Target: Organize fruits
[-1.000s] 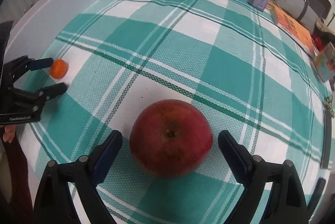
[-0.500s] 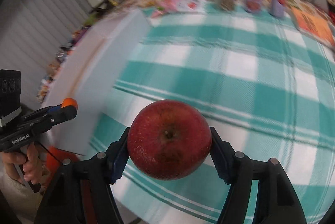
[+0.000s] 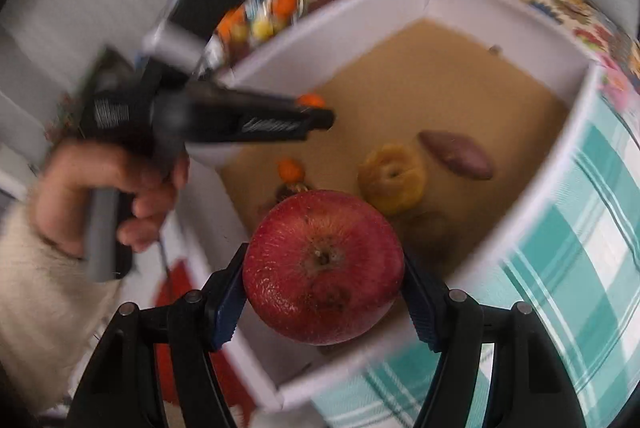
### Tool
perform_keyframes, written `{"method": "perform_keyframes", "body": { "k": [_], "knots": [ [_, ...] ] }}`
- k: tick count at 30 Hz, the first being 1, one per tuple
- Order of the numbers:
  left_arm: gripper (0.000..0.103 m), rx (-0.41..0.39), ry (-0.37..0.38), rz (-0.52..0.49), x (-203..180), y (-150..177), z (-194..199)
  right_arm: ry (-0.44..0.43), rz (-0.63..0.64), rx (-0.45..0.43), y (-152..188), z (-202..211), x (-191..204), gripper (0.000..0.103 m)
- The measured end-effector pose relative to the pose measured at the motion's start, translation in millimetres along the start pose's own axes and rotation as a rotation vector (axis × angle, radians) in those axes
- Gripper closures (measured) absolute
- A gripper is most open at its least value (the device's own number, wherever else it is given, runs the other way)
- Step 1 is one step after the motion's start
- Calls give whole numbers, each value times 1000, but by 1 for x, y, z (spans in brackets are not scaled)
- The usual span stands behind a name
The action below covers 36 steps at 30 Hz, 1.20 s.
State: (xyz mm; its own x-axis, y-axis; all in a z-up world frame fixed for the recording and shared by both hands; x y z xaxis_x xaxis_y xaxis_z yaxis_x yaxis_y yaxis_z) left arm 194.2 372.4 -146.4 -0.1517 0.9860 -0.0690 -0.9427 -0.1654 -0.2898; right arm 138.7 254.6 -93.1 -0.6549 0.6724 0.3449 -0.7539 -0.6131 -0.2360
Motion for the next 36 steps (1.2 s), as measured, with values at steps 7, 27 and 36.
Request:
{"method": "perform_keyframes", "body": {
  "k": [7, 27, 36],
  "knots": [
    [59, 86, -24, 18, 10, 1, -48, 197, 44, 112, -7, -74, -9, 33],
    [7, -299, -500, 61, -29, 81, 153, 167, -138, -257, 24, 97, -27, 3],
    [7, -237, -335, 29, -52, 103, 137, 201, -170, -263, 59, 116, -20, 4]
  ]
}}
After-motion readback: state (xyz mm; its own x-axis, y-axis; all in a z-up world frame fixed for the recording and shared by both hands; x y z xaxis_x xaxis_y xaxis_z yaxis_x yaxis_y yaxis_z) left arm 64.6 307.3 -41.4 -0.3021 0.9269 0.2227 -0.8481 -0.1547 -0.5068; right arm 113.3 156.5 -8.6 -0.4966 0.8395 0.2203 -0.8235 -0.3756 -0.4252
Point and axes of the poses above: each gripper's, at about its wrist camera, not at the fingertips, and z roughly against the way its jaws point, x to its left, y to its underside, the point moved 8 cm from there along -z, roughly the way its jaws point, and after that the axes turned 15 degrees about -z, right-handed, at the moved point
